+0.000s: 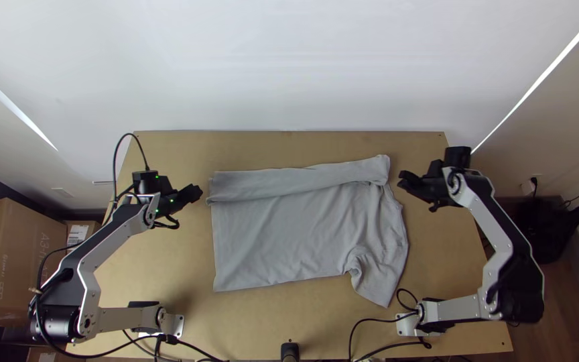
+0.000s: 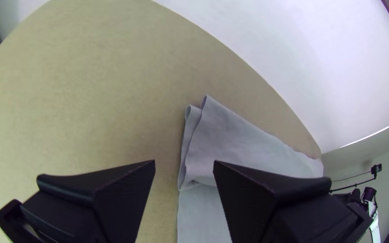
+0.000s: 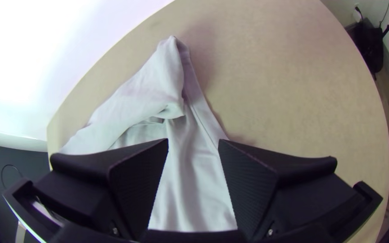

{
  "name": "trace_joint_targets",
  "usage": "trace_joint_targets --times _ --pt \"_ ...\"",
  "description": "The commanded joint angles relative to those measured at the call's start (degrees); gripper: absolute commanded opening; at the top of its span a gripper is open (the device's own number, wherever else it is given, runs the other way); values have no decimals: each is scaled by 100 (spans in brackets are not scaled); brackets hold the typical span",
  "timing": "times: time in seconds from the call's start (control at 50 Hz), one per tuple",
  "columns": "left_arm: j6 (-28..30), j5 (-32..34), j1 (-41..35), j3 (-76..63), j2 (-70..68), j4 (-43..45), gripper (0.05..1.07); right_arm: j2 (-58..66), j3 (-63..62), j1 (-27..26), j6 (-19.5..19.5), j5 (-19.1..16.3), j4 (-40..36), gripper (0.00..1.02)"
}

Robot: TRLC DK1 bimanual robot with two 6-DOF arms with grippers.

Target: Fold the t-shirt

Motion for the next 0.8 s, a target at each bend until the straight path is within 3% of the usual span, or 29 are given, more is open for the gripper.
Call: trace_joint_targets --times 0.0,0.2,0.4,0.5,0.72,0.78 --pt "149 64 135 149 -382 -276 72 -584 -137 -317 60 -294 -479 63" --pt "571 117 152 386 -1129 -830 78 -953 -110 -633 -722 -312 -1911 99" --pt "835 126 258 544 -1542 -1349 78 -1032 -620 -1187 -1742 -312 -2799 98" --pt "879 135 284 562 -1674 -1498 78 -979 -1016 -1337 -2111 -312 -2869 92" --pt "879 135 284 588 -1815 -1630 78 -628 -1499 -1363 -2427 -321 -2852 92" --pt "870 135 284 588 -1841 -1656 78 -619 -1613 -1310 -2462 -321 -2720 85"
